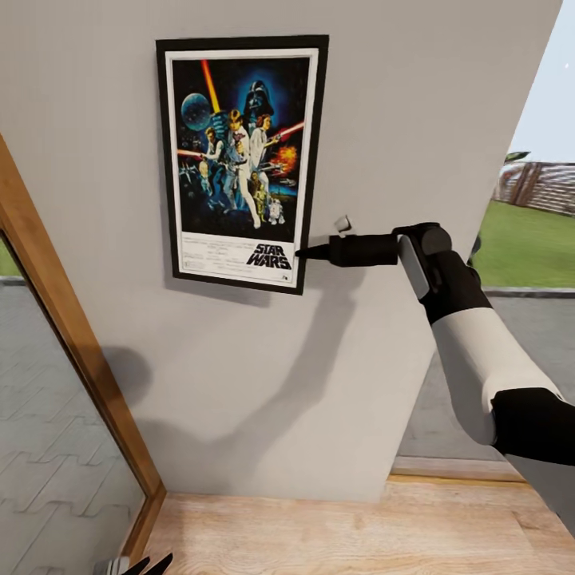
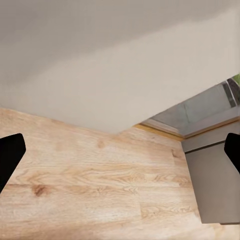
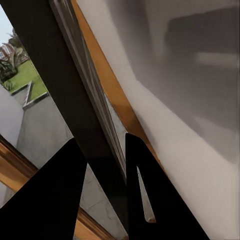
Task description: Pick up the poster from the kitchen countertop and hang it on one of the wall nails in the kitchen.
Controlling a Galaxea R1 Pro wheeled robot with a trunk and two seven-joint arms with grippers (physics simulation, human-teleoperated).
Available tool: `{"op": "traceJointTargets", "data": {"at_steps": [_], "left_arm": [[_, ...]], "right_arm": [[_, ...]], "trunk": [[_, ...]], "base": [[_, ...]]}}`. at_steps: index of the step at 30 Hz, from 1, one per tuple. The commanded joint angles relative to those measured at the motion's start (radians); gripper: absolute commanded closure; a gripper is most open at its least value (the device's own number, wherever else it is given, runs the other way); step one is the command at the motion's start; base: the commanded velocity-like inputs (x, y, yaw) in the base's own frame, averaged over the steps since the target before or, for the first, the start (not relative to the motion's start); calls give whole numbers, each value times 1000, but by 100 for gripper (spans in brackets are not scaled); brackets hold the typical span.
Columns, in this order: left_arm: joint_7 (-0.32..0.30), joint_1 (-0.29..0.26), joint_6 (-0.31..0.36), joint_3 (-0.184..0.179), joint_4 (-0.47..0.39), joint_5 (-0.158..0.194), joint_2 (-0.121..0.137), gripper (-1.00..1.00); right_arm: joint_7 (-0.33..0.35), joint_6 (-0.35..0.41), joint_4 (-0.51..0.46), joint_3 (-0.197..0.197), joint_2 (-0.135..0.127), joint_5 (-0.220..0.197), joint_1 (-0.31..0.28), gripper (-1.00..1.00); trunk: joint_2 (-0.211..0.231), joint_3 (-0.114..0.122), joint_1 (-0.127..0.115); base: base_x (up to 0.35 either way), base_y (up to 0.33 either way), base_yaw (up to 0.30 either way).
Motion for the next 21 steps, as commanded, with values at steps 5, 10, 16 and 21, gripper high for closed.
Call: {"op": "traceJointTargets", "data": {"at_steps": [5, 10, 16, 21], "left_arm": [[-2, 0, -6, 8, 1, -7, 0, -100], [-3, 0, -6, 8, 1, -7, 0, -100], [-3, 0, -8, 8, 1, -7, 0, -100], [-3, 0, -8, 8, 1, -7, 0, -100]], "right_arm": [[-3, 7, 0, 3, -4, -10, 0, 100], [-3, 7, 0, 3, -5, -10, 0, 100], [-5, 7, -2, 3, -5, -10, 0, -100], [-5, 8, -2, 3, -5, -13, 0, -100]], "trunk": [[-2, -2, 1], [-2, -2, 1], [-2, -2, 1], [-2, -2, 1]], "base": [[106, 0, 0], [159, 0, 0], [25, 0, 0], [1, 0, 0]]}}
